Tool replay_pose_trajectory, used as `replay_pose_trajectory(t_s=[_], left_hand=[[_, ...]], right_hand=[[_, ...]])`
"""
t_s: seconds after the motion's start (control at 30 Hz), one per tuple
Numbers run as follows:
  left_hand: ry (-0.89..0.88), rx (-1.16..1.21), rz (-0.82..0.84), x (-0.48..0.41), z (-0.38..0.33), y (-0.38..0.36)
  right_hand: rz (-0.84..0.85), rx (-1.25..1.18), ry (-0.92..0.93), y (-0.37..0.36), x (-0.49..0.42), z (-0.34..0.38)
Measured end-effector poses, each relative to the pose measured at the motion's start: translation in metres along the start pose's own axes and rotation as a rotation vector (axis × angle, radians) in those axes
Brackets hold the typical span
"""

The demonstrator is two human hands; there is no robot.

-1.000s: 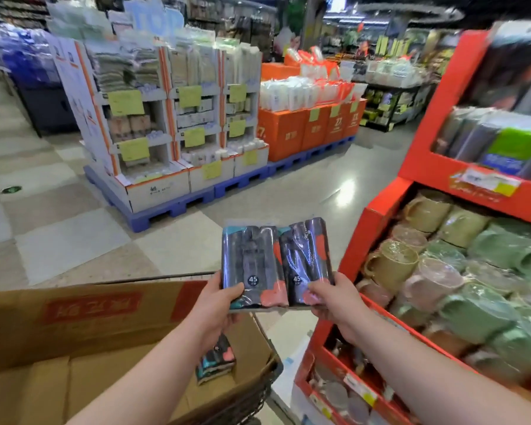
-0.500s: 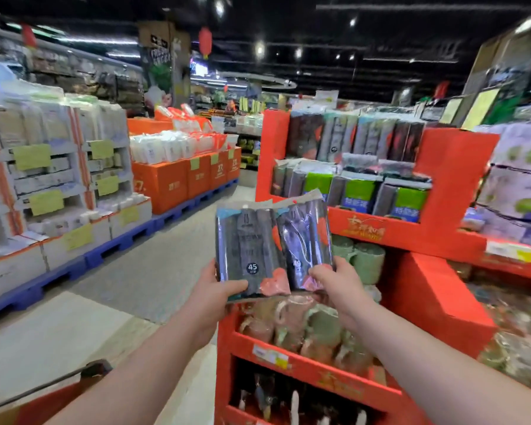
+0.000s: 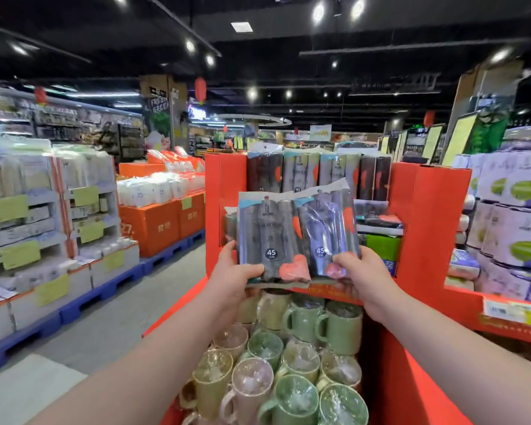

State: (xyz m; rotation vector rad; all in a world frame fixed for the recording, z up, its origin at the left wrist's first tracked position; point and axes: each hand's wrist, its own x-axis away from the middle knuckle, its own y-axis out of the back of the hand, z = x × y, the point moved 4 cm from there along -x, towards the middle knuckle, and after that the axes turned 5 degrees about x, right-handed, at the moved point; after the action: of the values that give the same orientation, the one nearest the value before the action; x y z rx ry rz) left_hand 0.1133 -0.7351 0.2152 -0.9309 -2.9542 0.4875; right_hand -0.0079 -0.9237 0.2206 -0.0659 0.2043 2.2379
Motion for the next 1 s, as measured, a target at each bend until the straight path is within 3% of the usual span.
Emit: replay_pose_trajectory(t_s=[0.43, 0.8, 0.87, 1.0], left_hand=[[-0.067, -0.099, -0.128, -0.124, -0.028, -0.048], [-0.002, -0.294, -0.074, -0.218, -0.053, -0.048], [-0.098, -0.481, 0.003, -0.231, -0.050, -0.051], [-0.230, -1.112, 0.040, -0.249, -0.040, -0.048]], right_hand=[[-0.220, 0.042, 0.090, 0.081, -0.110, 0.049], [-0.351, 0.137, -0.024, 0.087, -0.150, 0.073], [-0.389, 0.301, 0.005, 0.084, -0.155, 0.078], [-0.355, 0.995, 0.028, 0.078, -0.161, 0.084]])
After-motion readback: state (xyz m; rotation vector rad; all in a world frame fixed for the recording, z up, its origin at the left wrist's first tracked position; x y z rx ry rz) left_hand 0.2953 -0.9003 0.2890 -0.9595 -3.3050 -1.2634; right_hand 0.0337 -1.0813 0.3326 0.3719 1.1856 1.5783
